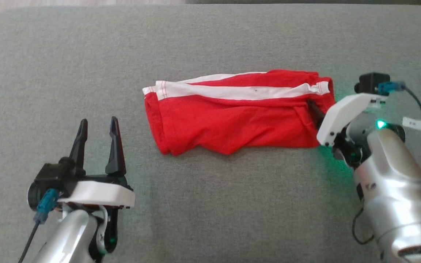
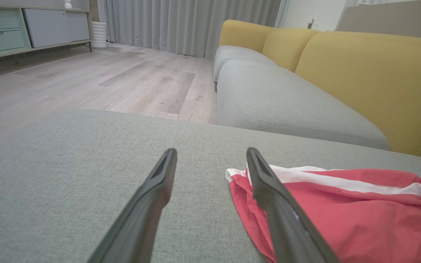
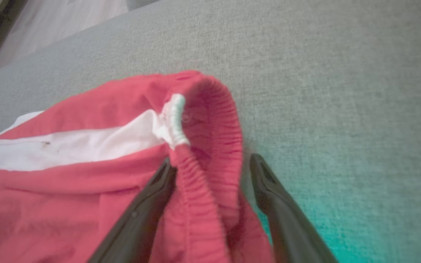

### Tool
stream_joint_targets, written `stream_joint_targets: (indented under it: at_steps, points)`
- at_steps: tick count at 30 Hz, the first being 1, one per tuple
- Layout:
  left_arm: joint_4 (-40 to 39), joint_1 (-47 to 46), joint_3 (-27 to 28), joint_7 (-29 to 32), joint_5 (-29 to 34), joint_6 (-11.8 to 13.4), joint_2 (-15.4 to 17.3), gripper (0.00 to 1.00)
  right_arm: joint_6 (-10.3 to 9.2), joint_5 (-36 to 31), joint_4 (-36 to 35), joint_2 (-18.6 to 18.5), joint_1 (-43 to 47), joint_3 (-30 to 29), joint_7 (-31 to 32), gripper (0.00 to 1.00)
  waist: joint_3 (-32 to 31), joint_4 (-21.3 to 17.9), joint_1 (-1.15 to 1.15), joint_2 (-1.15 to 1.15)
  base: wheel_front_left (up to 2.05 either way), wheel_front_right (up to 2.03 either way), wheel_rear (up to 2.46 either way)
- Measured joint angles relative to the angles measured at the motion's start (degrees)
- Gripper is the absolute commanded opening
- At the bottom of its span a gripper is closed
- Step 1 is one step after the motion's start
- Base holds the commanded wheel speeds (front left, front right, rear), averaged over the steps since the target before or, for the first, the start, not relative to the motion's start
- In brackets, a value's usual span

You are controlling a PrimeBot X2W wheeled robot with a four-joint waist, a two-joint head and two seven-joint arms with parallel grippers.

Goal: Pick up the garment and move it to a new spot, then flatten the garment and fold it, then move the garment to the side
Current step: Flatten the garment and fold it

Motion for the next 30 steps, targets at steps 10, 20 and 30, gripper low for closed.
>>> stream_joint_targets:
  at_steps: [10, 20, 30]
  points:
    - [0.78, -1.13, -0.78, -0.02, 0.13, -0.02, -0.3, 1.0, 0.0, 7.08, 6.28, -0.66, -4.81, 6.98, 0.64, 0.0, 0.62, 0.23, 0.0, 0.0, 0.0, 0.0, 0.0]
    - [0.96, -0.98, -0.63, -0.46, 0.12, 0.03, -0.22, 1.0, 0.01, 4.53, 9.29, -5.47, -6.2, 7.32, -0.54, 0.0, -1.46, -2.17, 0.0, 0.0, 0.0, 0.0, 0.0]
    - [0.92, -0.77, -1.12, -0.45, 0.12, 0.03, -0.19, 1.0, 0.01, 1.0, 7.37, -17.26, -7.11, 6.11, 5.6, 0.0, -3.88, -3.02, 0.0, 0.0, 0.0, 0.0, 0.0]
